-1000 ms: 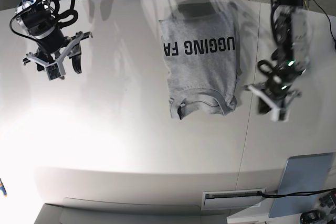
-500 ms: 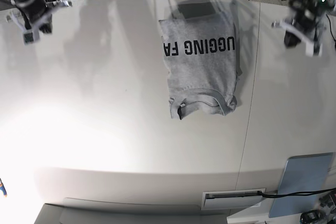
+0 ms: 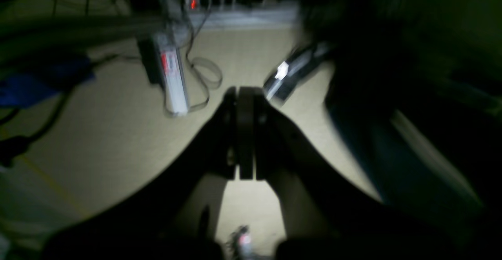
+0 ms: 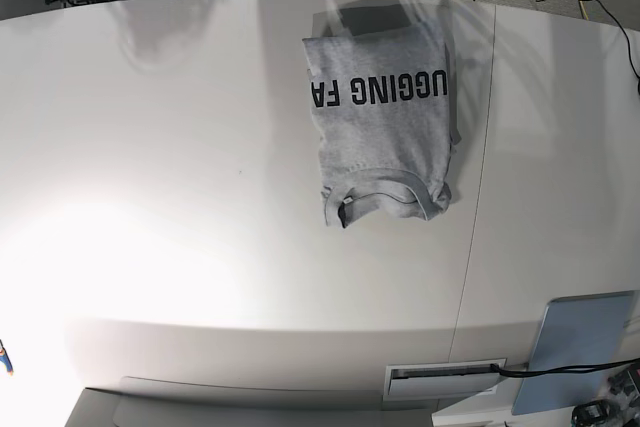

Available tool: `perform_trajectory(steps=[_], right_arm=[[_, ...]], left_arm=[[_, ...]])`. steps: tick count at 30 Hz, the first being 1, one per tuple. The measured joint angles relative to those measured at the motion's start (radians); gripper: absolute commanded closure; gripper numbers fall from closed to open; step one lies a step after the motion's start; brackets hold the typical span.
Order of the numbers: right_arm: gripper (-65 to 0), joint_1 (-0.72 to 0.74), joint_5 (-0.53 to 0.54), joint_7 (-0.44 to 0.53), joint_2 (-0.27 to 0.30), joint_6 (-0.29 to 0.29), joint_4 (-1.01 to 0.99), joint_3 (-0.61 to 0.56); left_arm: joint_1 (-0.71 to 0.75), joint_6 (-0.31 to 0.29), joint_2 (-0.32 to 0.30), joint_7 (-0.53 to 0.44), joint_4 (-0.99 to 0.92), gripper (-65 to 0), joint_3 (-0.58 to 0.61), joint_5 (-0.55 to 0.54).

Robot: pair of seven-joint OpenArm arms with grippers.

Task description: Fold the T-shirt properly

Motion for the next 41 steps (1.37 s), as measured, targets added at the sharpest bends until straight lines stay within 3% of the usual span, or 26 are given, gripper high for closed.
perform_trajectory(steps=[3,5,8,10,14,19,20,24,29,33,36,41], right_arm=[[0.0,0.054,-0.081,0.093,0.012,-0.001,-0.225,0.001],[0.0,0.118,-0.126,0.126,0.034,0.004,-0.396,-0.001],[0.0,0.224,-0.171,0.171,0.109,0.000,-0.671,-0.002],[0.0,0.298,-0.209,0.209,0.171,0.000,-0.847,0.001],[0.0,0.433,-0.324,0.375,0.270,-0.001,-1.167,0.002],[0.0,0.550,-0.493,0.598,0.338,0.001,-1.420,0.003],[0.0,0.568,-0.499,0.627,0.341,0.001,-1.440,0.003],[0.0,0.637,-0.496,0.669,0.323,-0.003,-1.474,-0.026],[0.0,0.674,-0.577,0.697,0.264,-0.002,-1.477,-0.252],[0.0,0.673,-0.578,0.751,0.238,-0.209,-1.479,-0.488],[0.0,0.672,-0.565,0.764,0.247,-0.303,-1.478,-0.626],[0.0,0.675,-0.510,0.771,0.240,-0.329,-1.478,-0.741]], left_arm=[[-0.056,-0.066,0.001,-0.037,-0.200,0.0,0.000,0.052],[-0.113,-0.057,0.005,-0.095,-0.331,-4.2,-0.001,0.112],[-0.190,-0.066,0.005,-0.187,-0.517,-12.0,-0.001,0.192],[-0.239,-0.060,0.005,-0.240,-0.626,-13.1,-0.001,0.267],[-0.325,-0.062,0.008,-0.323,-0.797,-13.1,-0.002,0.384],[-0.444,-0.061,0.009,-0.374,-0.928,-13.1,-0.005,0.487],[-0.468,-0.061,0.012,-0.378,-0.949,-13.1,-0.006,0.510],[-0.561,0.042,0.037,-0.383,-1.025,-13.0,-0.006,0.623],[-0.647,0.135,0.082,-0.420,-1.118,-13.0,-0.006,0.750],[-0.692,0.190,0.104,-0.432,-1.193,-13.0,-0.006,0.790],[-0.719,0.192,0.109,-0.461,-1.234,-13.0,-0.005,0.797],[-0.738,0.228,0.122,-0.478,-1.253,-13.0,-0.006,0.847]])
